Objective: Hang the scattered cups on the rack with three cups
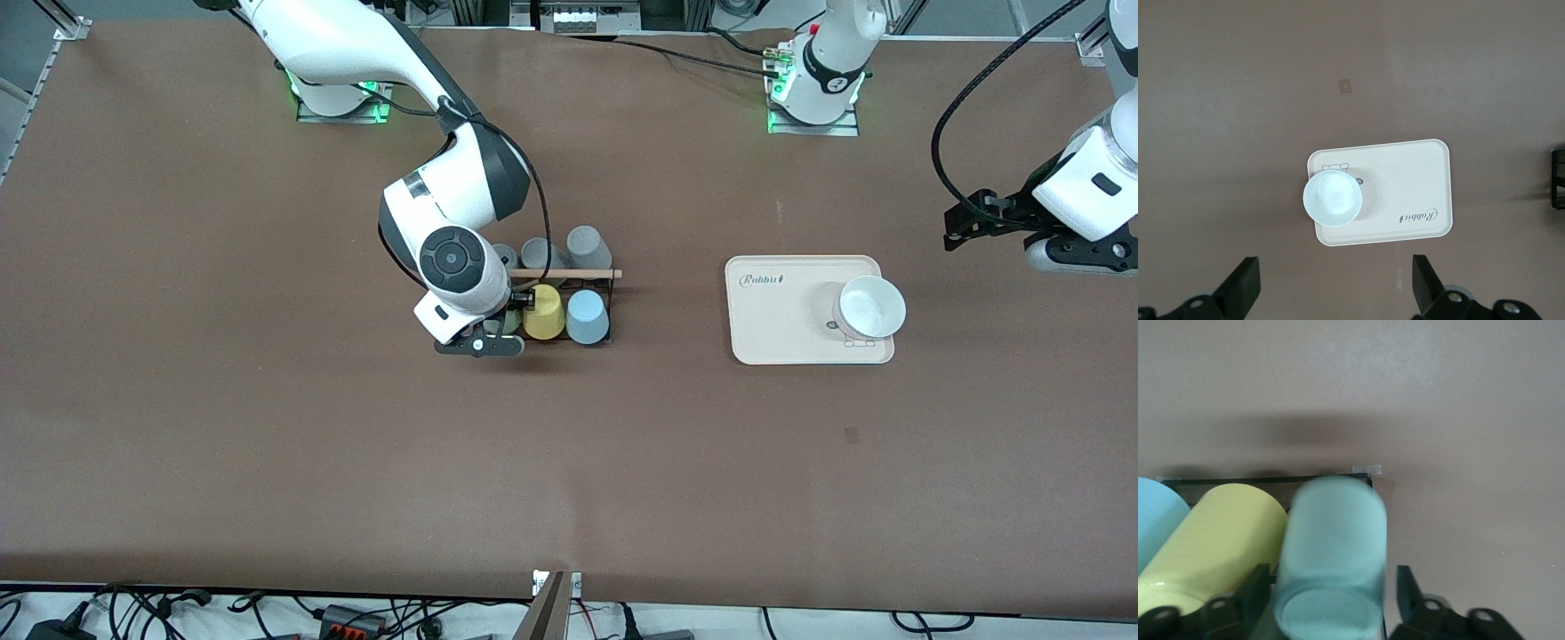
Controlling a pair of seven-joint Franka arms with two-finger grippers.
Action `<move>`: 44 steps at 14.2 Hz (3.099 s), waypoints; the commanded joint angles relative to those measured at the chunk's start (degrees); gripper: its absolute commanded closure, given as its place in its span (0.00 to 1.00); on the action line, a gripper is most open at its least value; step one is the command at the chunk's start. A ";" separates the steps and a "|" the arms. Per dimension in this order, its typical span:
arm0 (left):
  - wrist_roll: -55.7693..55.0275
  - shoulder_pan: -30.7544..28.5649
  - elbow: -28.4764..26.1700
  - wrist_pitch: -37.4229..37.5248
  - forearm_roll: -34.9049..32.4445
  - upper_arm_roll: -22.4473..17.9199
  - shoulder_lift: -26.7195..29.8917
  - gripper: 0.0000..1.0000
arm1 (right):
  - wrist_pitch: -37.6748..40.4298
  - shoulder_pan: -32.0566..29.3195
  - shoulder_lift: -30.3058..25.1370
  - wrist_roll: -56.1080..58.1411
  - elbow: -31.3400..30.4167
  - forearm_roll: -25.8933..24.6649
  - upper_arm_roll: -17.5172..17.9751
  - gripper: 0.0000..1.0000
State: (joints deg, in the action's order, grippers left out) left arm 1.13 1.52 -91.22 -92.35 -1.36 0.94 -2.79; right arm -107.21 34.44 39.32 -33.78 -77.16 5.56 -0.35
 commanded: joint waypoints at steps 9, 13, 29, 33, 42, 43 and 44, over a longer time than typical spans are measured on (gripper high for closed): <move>0.27 -0.73 -0.45 -0.37 0.74 0.64 0.77 0.00 | 1.66 -7.36 -9.08 0.38 2.63 -3.18 -0.62 0.00; 0.27 -0.73 -0.45 -0.37 0.65 0.73 0.77 0.00 | 3.32 -15.18 -12.68 6.94 2.63 -3.09 -0.53 0.00; 0.36 -0.47 -0.45 -0.37 0.65 0.64 0.77 0.00 | 14.32 -32.95 -25.42 38.79 0.71 -3.62 -3.08 0.00; 0.36 -0.56 -0.45 -0.46 0.65 0.64 0.77 0.00 | 7.74 -32.78 -33.23 38.79 -12.53 -3.88 -3.08 0.00; 0.45 -0.38 -0.45 -0.37 0.65 0.64 0.77 0.00 | 3.67 -32.95 -41.60 38.79 -25.15 -4.59 -2.90 0.00; 0.45 -0.38 -0.45 -0.37 0.65 0.64 0.77 0.00 | 4.11 -32.86 -41.34 38.70 -24.44 -4.59 -2.82 0.00; 0.45 -0.38 -0.45 -0.46 0.65 0.64 0.77 0.00 | 4.29 -32.77 -41.51 38.70 -24.26 -4.59 -2.82 0.00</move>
State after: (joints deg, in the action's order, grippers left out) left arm 1.13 1.54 -91.21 -92.35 -1.36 1.30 -2.79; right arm -103.86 1.67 -1.04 4.25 -101.28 1.58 -3.49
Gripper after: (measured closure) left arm 0.000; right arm 0.000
